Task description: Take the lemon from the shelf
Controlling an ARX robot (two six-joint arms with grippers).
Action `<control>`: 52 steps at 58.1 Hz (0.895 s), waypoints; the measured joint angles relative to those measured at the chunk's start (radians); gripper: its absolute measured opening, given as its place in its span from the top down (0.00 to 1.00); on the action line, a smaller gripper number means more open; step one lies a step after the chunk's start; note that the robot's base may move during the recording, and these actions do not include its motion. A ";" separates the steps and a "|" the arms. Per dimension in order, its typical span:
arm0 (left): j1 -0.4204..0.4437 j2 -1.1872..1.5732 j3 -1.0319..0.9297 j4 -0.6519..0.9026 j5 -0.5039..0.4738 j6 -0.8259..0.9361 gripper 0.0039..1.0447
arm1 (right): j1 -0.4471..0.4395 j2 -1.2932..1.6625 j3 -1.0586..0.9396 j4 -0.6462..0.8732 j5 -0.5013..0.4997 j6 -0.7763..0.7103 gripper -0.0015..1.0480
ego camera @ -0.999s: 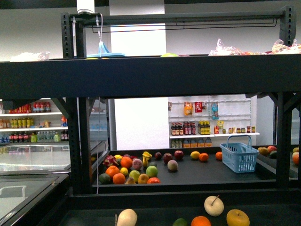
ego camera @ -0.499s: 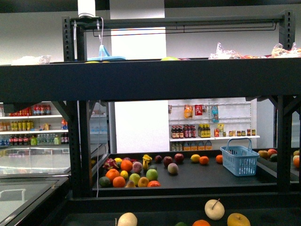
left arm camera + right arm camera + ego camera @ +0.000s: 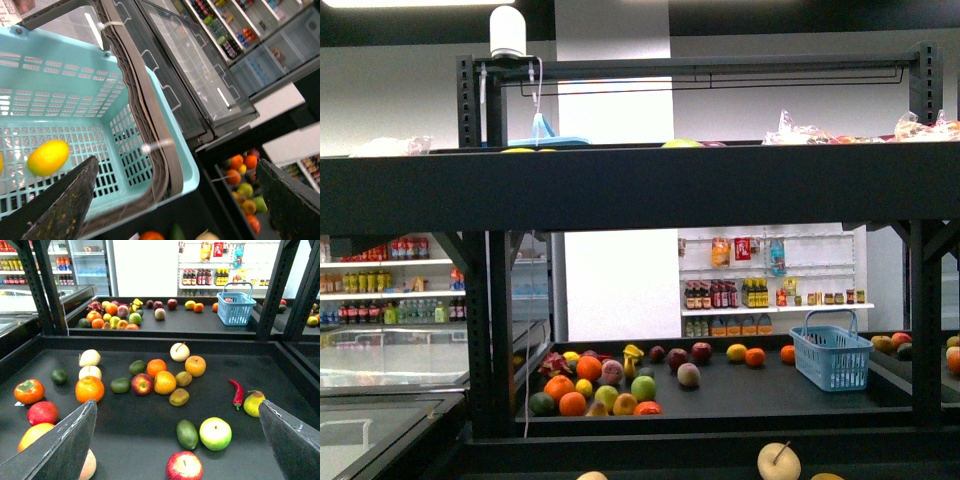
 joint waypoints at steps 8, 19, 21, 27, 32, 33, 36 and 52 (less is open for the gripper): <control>-0.242 -0.302 -0.151 -0.134 -0.199 0.243 0.07 | 0.000 0.000 0.000 0.000 0.000 0.000 0.07; -0.580 -0.705 -0.420 -0.036 -0.046 0.616 0.30 | 0.000 0.000 0.000 0.000 0.000 0.000 0.07; -0.647 -0.787 -0.502 -0.034 -0.064 0.685 0.38 | 0.000 0.000 0.000 0.000 0.000 0.000 0.07; -0.730 -0.951 -0.657 -0.072 -0.124 0.753 0.57 | 0.000 0.000 0.000 0.000 0.000 0.000 0.07; -0.666 -1.031 -0.726 -0.073 -0.046 0.779 0.76 | 0.000 0.000 0.000 0.000 0.000 0.000 0.07; -0.649 -1.041 -0.734 -0.072 -0.035 0.781 0.79 | 0.000 0.000 0.000 0.000 0.000 0.000 0.07; -0.605 -1.067 -0.761 -0.070 0.016 0.786 0.90 | 0.000 0.000 0.000 0.000 0.000 0.000 0.07; -0.432 -1.152 -0.860 -0.059 0.191 0.792 0.98 | 0.000 0.000 0.000 0.000 0.000 0.000 0.07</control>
